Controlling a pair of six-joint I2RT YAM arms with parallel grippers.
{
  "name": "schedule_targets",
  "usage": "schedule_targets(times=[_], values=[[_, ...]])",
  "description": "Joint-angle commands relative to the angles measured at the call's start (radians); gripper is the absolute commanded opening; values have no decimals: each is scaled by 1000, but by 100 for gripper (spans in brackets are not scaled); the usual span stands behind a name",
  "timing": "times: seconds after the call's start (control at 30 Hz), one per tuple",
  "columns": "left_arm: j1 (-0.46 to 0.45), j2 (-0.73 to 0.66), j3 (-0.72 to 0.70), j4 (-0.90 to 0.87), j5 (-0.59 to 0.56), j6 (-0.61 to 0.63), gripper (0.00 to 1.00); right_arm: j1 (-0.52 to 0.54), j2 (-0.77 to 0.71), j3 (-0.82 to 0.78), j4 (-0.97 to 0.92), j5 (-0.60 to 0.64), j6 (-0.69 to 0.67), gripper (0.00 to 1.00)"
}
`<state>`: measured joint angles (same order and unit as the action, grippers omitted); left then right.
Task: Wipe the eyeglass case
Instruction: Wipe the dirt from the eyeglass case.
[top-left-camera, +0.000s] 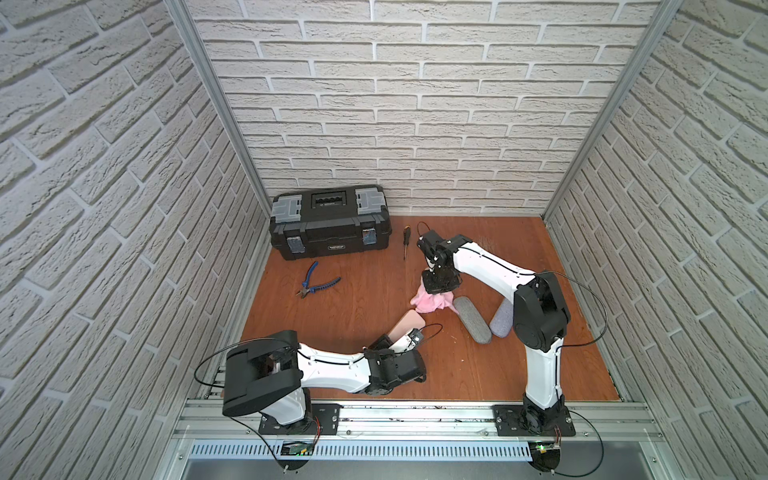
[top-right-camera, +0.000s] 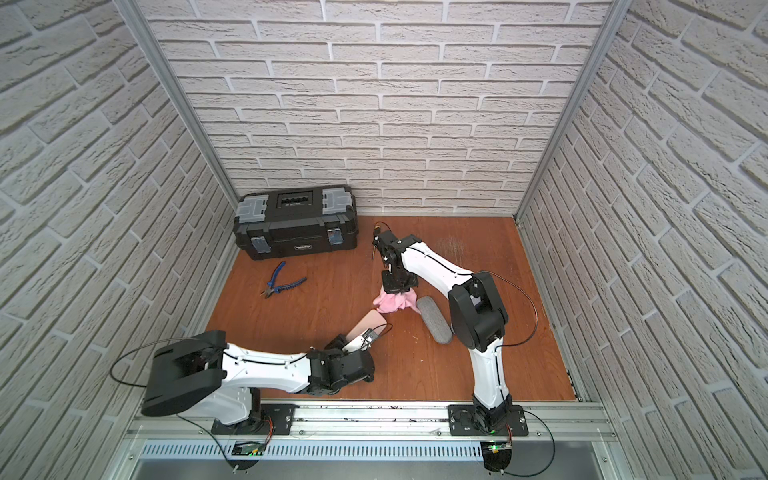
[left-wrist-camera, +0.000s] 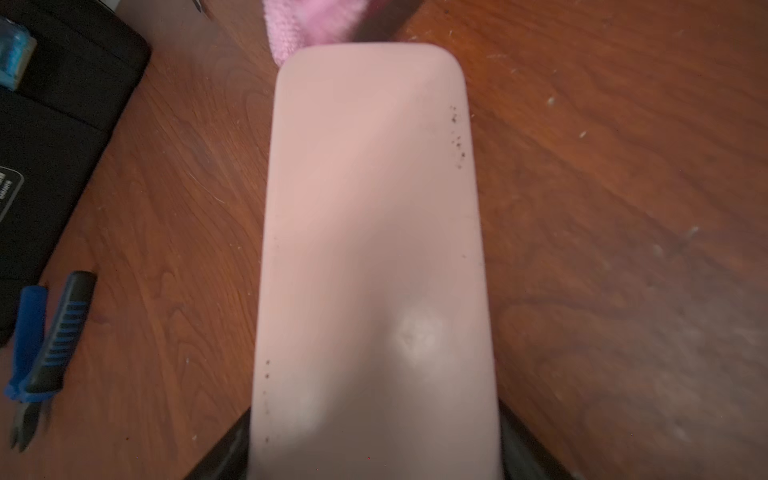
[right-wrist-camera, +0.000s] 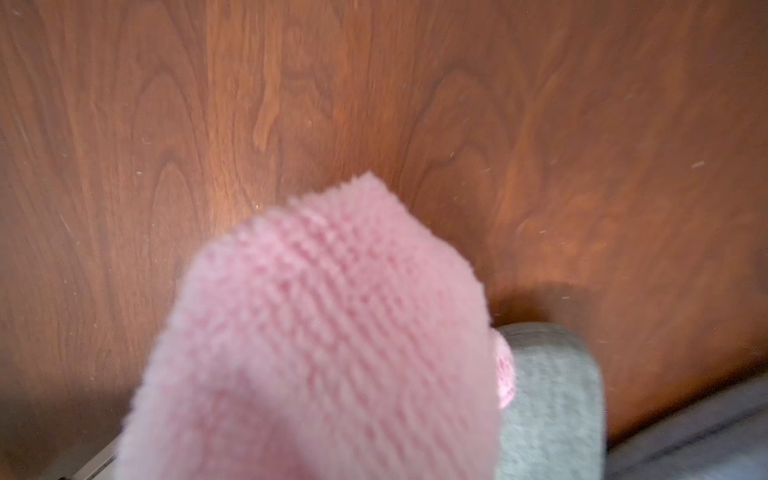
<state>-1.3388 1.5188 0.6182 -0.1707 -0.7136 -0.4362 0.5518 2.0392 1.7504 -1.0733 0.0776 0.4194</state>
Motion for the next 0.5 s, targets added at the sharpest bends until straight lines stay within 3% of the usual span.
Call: schedule_targets(times=[0.0, 0.13, 0.3, 0.37, 0.47], values=[[-37, 47, 52, -98, -122, -36, 44, 122, 48, 140, -150, -5, -115, 2], [-65, 104, 110, -198, -187, -76, 44, 237, 137, 260, -218, -232, -164, 2], [-72, 124, 129, -249, -204, -126, 44, 244, 130, 140, -149, -385, -179, 2], [-72, 120, 122, -248, -204, -134, 43, 178, 135, 54, -124, -345, -166, 2], [-72, 116, 121, -262, -204, -138, 43, 71, 119, -14, -127, -71, -135, 2]])
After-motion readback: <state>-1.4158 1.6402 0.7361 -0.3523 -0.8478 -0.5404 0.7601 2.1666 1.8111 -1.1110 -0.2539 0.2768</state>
